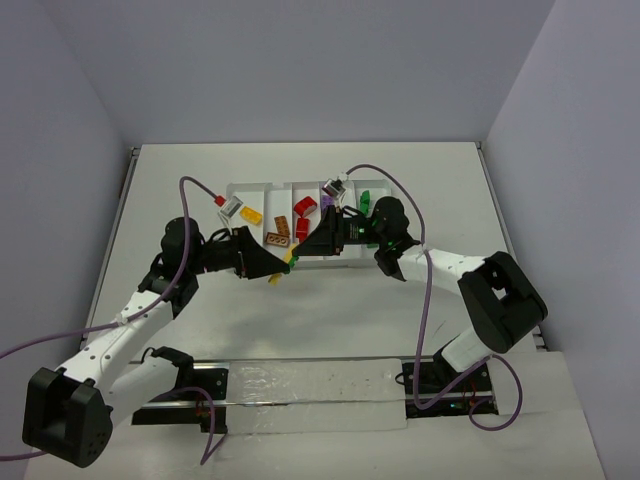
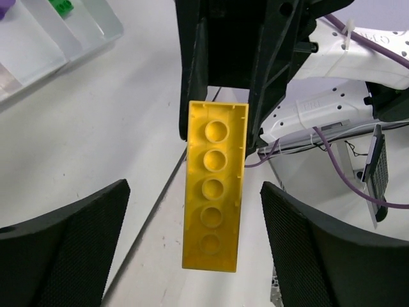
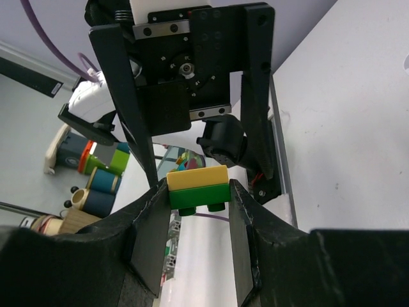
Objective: Sort the legos into containers by color
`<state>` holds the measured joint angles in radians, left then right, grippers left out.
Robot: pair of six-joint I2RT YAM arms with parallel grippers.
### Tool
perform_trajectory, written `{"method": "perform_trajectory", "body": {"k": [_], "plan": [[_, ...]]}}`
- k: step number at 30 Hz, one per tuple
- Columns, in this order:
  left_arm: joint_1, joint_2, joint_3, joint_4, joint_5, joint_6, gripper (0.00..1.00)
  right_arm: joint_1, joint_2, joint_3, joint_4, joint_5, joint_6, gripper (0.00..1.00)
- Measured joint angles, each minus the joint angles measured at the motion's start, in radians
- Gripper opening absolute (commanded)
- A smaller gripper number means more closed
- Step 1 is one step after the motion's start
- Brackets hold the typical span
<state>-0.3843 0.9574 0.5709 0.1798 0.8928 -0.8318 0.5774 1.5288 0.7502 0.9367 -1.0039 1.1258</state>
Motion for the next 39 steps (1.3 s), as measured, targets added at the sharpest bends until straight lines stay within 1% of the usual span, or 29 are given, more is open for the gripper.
{"method": "perform_trajectory", "body": {"k": [2, 5, 9, 21, 31, 39], "plan": [[0.0, 0.001, 0.0, -0.017, 0.0, 0.005, 0.91, 0.0, 0.0, 0.0, 0.0, -0.004, 0.001, 0.0], [0.0, 0.001, 0.0, -0.037, -0.002, 0.011, 0.82, -0.001, 0.0, 0.0, -0.001, -0.008, 0.0, 0.0], [0.0, -0.001, 0.0, -0.051, -0.003, 0.016, 0.74, -0.007, 0.0, 0.0, -0.004, -0.015, -0.001, 0.0], [0.0, -0.033, 0.0, -0.091, -0.001, 0.029, 0.72, -0.026, 0.001, 0.013, -0.029, -0.026, -0.02, 0.0], [0.0, -0.027, 0.0, -0.125, 0.013, 0.032, 0.62, -0.026, 0.013, 0.024, -0.04, -0.028, -0.022, 0.0], [0.0, -0.027, 0.0, -0.128, 0.016, 0.032, 0.61, -0.027, 0.029, 0.034, -0.041, -0.029, -0.024, 0.0]]}}
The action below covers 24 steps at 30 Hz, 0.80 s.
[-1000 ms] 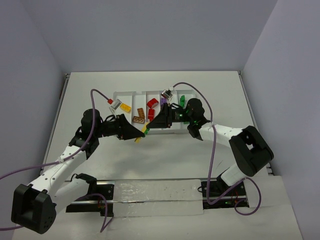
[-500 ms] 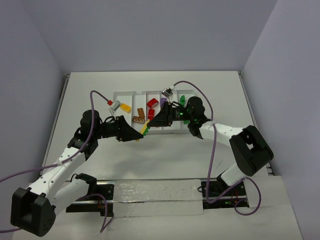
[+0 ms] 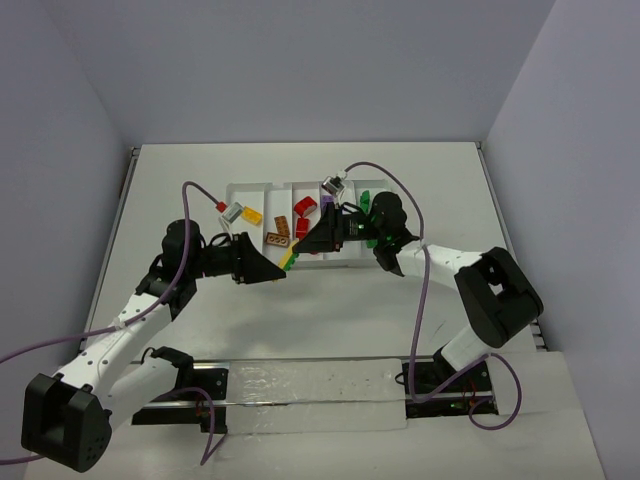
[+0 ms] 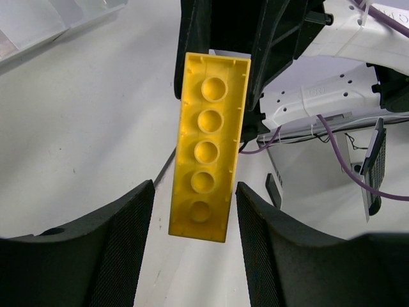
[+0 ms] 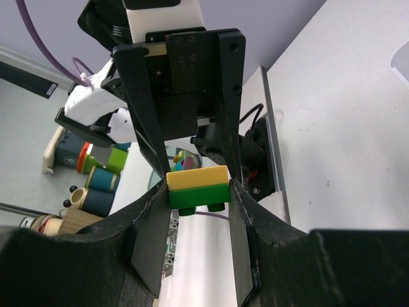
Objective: Sort the legos into containers by color
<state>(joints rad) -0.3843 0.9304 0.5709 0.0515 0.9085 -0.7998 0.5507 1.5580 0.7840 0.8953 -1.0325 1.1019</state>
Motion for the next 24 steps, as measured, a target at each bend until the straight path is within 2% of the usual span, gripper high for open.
{"method": "perform_trajectory", "body": {"k": [3, 12, 17, 19, 20, 21, 22, 23, 24], "plan": [[0.0, 0.0, 0.0, -0.011, 0.006, 0.001, 0.6, 0.0, 0.009, 0.002, -0.001, 0.0, 0.0, 0.0], [0.0, -0.02, 0.0, -0.049, 0.007, 0.016, 0.47, -0.002, 0.023, 0.004, -0.001, -0.004, 0.001, 0.0], [0.0, -0.022, 0.0, -0.052, 0.006, 0.022, 0.44, -0.002, 0.024, 0.014, -0.001, -0.008, 0.001, 0.0], [0.0, -0.024, 0.0, -0.052, 0.007, 0.024, 0.33, -0.002, 0.024, 0.014, -0.001, -0.009, 0.001, 0.0], [0.0, -0.024, 0.0, -0.051, 0.01, 0.027, 0.22, -0.002, 0.024, 0.014, -0.002, -0.008, 0.002, 0.0], [0.0, -0.025, 0.001, -0.05, 0.012, 0.03, 0.06, -0.002, 0.025, 0.014, -0.002, -0.009, 0.003, 0.0], [-0.001, -0.026, 0.002, -0.05, 0.012, 0.03, 0.04, -0.002, 0.027, 0.014, -0.002, -0.01, 0.005, 0.01], [-0.001, -0.027, 0.002, -0.053, 0.011, 0.031, 0.0, -0.002, 0.027, 0.015, -0.002, -0.01, 0.005, 0.09], [-0.001, -0.028, 0.002, -0.056, 0.011, 0.031, 0.0, -0.002, 0.027, 0.015, -0.002, -0.011, 0.005, 0.28]]}}
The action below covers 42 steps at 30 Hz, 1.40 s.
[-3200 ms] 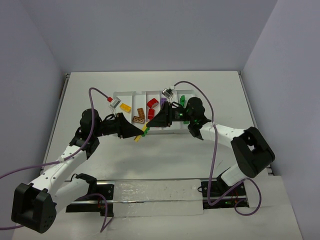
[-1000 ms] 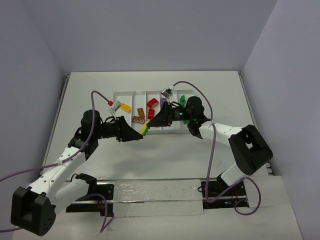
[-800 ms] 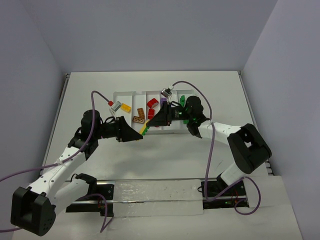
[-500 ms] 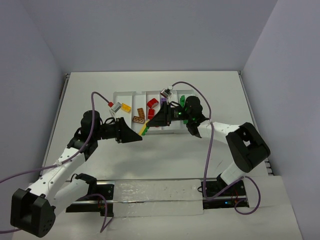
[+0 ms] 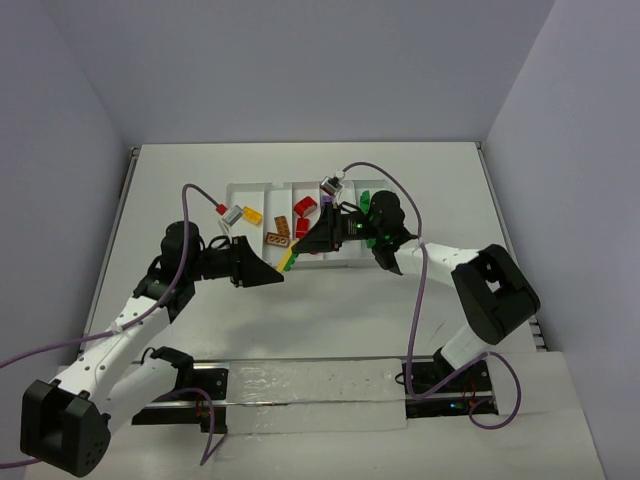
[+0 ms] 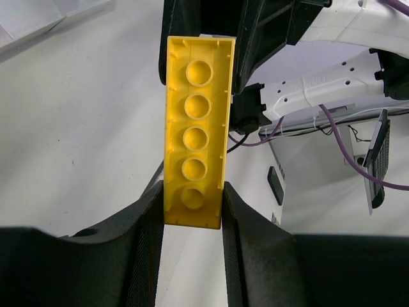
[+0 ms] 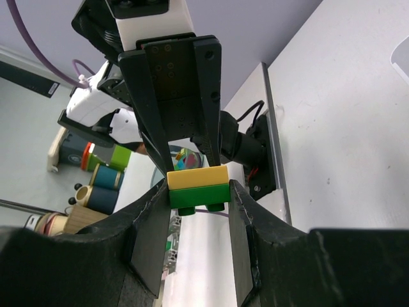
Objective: Sort the legos into containers by color
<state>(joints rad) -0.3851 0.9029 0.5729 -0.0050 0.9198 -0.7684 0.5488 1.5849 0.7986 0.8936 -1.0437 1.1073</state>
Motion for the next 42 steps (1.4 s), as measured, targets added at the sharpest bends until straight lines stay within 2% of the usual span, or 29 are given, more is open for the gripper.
{"method": "perform_trajectory", "body": {"k": [2, 6, 9, 13, 19, 32, 42], "plan": [[0.0, -0.002, 0.0, -0.005, -0.002, 0.001, 0.0, 0.0, 0.001, 0.0, 0.0, -0.003, 0.001, 0.58], [0.0, -0.011, 0.003, -0.024, -0.021, 0.003, 0.0, -0.002, 0.002, 0.0, -0.003, -0.004, -0.001, 0.73], [0.0, -0.017, 0.003, -0.035, -0.034, 0.002, 0.0, -0.005, 0.002, 0.0, -0.005, -0.004, -0.003, 0.77], [0.0, -0.022, 0.003, -0.042, -0.051, 0.001, 0.0, -0.008, 0.002, 0.0, -0.006, -0.004, -0.005, 0.77], [0.001, -0.022, 0.003, -0.042, -0.057, -0.01, 0.0, -0.009, 0.001, -0.007, -0.006, -0.005, -0.013, 0.71], [0.001, -0.025, 0.008, -0.01, -0.053, -0.041, 0.0, 0.023, 0.004, -0.007, 0.015, -0.013, -0.012, 0.7], [0.001, -0.029, 0.008, 0.015, -0.04, -0.059, 0.0, 0.039, 0.02, -0.006, 0.058, -0.02, 0.016, 0.59]]}}
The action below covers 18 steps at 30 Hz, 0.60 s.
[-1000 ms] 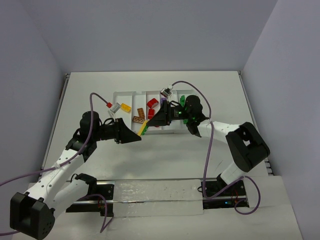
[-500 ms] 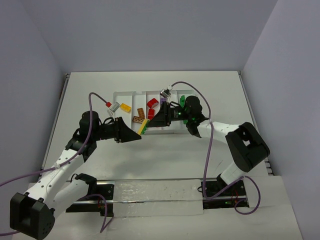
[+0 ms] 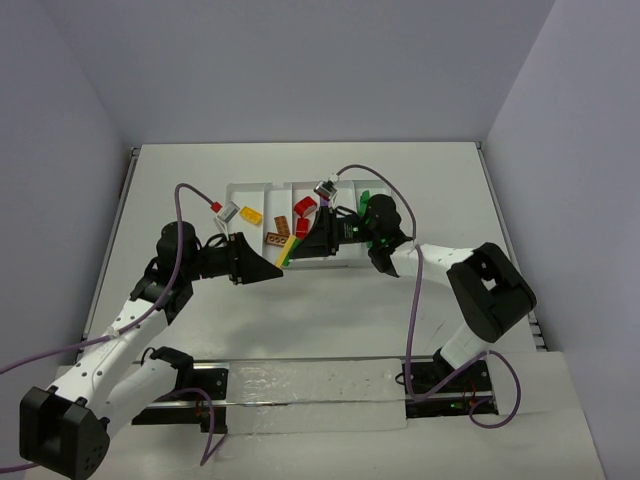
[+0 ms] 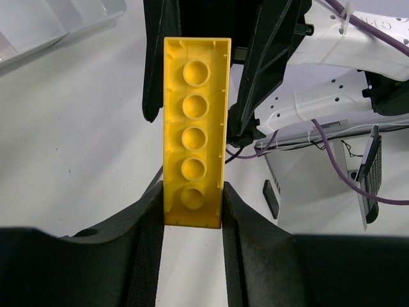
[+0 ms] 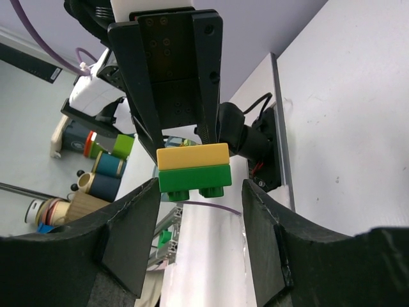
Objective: Sort the legos into containers by color
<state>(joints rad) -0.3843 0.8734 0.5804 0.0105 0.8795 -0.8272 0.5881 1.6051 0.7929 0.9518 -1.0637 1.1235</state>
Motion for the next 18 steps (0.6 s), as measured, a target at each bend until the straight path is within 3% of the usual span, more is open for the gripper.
{"method": "perform_trajectory", "body": {"k": [9, 14, 17, 18], "plan": [[0.0, -0.006, 0.0, 0.001, 0.005, -0.003, 0.0, 0.002, 0.005, 0.017, 0.027, -0.003, 0.02, 0.58], [0.0, -0.013, 0.0, 0.001, 0.008, -0.003, 0.0, 0.003, 0.006, 0.026, 0.036, -0.003, 0.029, 0.51], [0.0, -0.014, 0.0, 0.001, 0.012, -0.003, 0.0, 0.003, 0.006, 0.026, 0.037, -0.003, 0.032, 0.41], [0.0, -0.014, 0.0, 0.002, 0.015, -0.003, 0.0, 0.003, 0.007, 0.026, 0.037, -0.004, 0.035, 0.28]]}}
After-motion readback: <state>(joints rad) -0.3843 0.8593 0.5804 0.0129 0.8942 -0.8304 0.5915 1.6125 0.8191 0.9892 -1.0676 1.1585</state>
